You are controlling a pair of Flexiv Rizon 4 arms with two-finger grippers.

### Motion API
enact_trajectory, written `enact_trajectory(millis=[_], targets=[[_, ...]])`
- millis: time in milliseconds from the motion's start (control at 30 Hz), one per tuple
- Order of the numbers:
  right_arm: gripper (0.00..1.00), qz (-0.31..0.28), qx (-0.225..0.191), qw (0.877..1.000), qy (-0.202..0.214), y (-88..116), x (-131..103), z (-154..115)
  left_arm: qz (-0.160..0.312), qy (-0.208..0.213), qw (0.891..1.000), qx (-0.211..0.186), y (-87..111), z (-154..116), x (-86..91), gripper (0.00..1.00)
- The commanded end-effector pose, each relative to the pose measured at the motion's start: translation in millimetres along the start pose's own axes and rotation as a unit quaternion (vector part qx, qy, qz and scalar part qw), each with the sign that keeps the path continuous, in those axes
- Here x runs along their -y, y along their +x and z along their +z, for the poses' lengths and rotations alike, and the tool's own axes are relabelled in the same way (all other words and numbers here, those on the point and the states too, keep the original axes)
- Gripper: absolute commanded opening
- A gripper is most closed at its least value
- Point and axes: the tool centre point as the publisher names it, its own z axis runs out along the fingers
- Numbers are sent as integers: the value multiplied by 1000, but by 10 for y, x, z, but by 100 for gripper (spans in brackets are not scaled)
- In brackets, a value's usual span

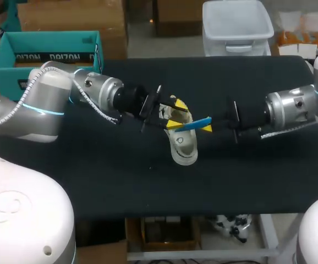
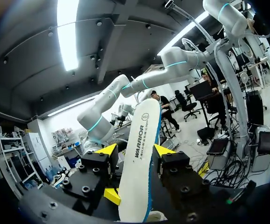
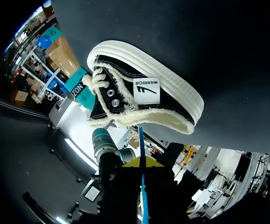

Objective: Open the shoe tongue, take the insole out of the shoe, put the insole back into the shoe, and pack the shoe into the shoebox

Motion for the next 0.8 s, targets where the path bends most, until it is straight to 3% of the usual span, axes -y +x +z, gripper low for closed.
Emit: enact_trajectory(millis=[33, 167, 433, 567, 800], targets=[[0, 0, 1, 1000, -5, 8, 29, -18, -21, -10, 999, -32, -70, -164, 14, 100], [0, 5, 5, 1000, -11, 6, 22, -43, -59, -21, 996, -60, -86, -335, 8, 100], [0, 16, 14, 1000, -17, -60, -1, -68, -107, -113, 981, -113, -64, -644, 8, 100], [0, 16, 25, 999, -17, -88, -6, -83, -124, -134, 972, -146, -77, -783, 57, 100], [0, 2, 35, 999, -9, -156, -54, -85, -163, -192, 935, -249, -126, -1017, 13, 100]])
